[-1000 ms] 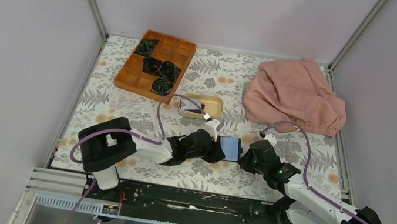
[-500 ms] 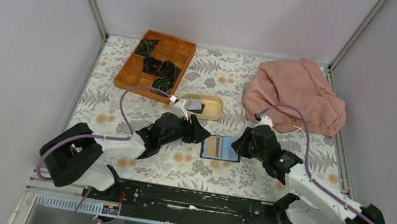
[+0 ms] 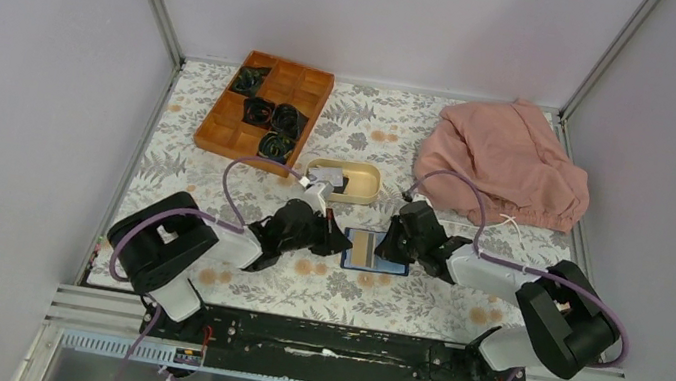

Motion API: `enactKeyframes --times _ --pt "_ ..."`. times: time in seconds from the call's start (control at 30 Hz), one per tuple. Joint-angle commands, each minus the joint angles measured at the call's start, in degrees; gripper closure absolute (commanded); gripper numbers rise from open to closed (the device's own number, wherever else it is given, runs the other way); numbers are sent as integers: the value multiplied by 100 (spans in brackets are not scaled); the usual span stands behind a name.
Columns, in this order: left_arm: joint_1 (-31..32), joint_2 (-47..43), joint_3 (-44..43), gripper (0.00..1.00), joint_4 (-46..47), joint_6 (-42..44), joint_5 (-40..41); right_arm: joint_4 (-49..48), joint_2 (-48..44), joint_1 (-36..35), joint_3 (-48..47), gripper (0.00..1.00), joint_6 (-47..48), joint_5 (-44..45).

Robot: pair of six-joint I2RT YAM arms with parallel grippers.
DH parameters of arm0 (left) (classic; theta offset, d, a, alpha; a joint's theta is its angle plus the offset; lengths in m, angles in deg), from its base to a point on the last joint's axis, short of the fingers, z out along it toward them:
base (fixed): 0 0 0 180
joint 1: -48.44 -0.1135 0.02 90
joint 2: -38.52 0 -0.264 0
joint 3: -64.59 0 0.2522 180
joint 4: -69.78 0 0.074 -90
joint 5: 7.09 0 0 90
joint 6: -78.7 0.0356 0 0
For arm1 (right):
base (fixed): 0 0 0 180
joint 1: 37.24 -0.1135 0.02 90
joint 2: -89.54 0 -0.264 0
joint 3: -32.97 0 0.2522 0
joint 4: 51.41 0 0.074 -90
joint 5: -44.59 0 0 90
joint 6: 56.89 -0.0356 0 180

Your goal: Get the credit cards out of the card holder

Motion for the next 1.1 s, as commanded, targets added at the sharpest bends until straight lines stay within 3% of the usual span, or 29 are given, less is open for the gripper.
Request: enactKeyframes --times 0.0,0.4,0.63,0.7,0.77,1.07 --pt "-43 255 57 100 450 55 -81 -518 140 26 -83 100 41 -144" --pt "-42 937 147 100 914 -100 -221 -1091 348 33 181 100 -124 -496" --pt "-37 396 333 100 704 -57 -16 -873 306 59 205 100 -92 -300" --pt "-40 190 367 89 573 -38 77 -882 355 60 236 100 -92 -283" --pt "-41 36 323 84 361 41 158 -960 411 60 282 100 -112 -302" --pt "-41 -8 275 85 158 159 285 -1106 -70 60 224 100 -94 -815"
